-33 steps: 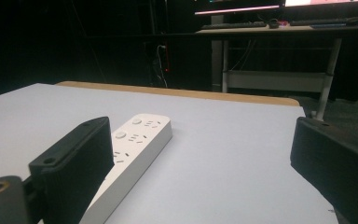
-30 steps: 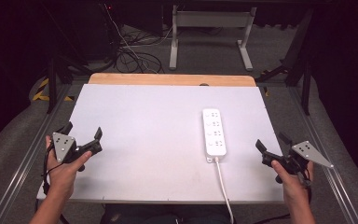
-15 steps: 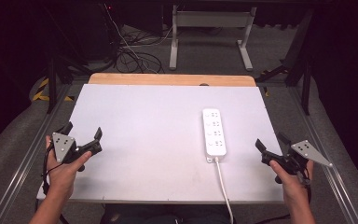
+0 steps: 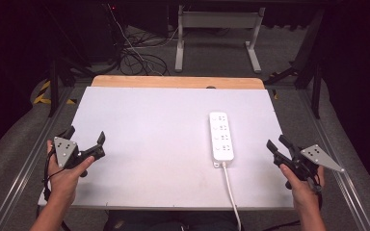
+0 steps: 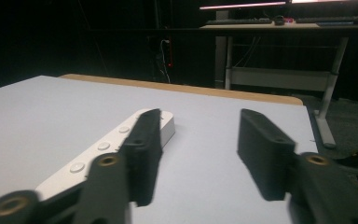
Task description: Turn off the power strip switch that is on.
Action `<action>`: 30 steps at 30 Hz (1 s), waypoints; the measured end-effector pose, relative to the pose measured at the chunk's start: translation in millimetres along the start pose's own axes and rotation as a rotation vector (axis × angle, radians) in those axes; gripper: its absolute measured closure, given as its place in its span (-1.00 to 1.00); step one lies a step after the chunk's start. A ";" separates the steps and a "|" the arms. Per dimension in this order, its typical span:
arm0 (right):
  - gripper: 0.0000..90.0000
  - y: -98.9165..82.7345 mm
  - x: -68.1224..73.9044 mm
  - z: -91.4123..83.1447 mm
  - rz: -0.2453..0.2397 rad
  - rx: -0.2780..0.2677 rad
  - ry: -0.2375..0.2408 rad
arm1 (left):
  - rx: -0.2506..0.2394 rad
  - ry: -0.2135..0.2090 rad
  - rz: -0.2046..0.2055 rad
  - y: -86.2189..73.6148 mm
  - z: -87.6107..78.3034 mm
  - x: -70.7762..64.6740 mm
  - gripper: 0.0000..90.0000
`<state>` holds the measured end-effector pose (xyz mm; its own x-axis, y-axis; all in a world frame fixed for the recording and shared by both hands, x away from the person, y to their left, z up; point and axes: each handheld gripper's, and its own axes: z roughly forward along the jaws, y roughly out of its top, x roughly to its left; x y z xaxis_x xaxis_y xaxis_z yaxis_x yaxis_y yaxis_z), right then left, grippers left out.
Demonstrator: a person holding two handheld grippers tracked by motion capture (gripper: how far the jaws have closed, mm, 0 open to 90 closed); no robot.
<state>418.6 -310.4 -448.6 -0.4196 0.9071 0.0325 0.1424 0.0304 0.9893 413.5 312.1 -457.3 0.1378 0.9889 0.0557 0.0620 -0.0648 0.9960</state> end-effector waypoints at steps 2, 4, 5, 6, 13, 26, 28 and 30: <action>0.46 0.6 -0.2 -1.1 0.006 0.011 0.003 | -0.001 -0.001 0.000 -0.1 0.1 0.1 -0.95; 0.58 0.9 -0.2 -1.4 0.005 0.014 0.005 | -0.001 0.000 0.002 -0.1 0.3 0.1 -0.95; 0.72 1.9 0.1 -2.2 0.009 0.024 0.008 | -0.001 -0.001 0.004 -0.1 0.3 0.1 -0.95; 0.82 2.8 0.0 -2.6 0.011 0.031 0.010 | -0.001 -0.002 0.003 -0.1 0.4 0.0 -0.95; 1.00 12.1 2.2 -5.6 0.024 0.134 0.023 | 0.000 -0.004 0.005 -0.4 0.7 -0.2 -0.95; 1.00 49.9 16.1 10.1 0.008 0.193 0.084 | 0.008 -0.002 0.011 -1.5 1.2 0.4 -0.94; 1.00 51.4 18.7 13.4 -0.003 0.202 0.090 | 0.009 0.000 0.011 -1.5 0.7 0.6 -0.94; 1.00 52.8 27.9 24.1 -0.028 0.236 0.114 | 0.008 0.001 0.009 -1.6 0.3 0.9 -0.94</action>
<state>436.0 -273.4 -398.9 -0.5229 0.8517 0.0350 0.3293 0.1640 0.9299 413.9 313.0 -458.9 0.1376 0.9883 0.0652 0.0681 -0.0751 0.9948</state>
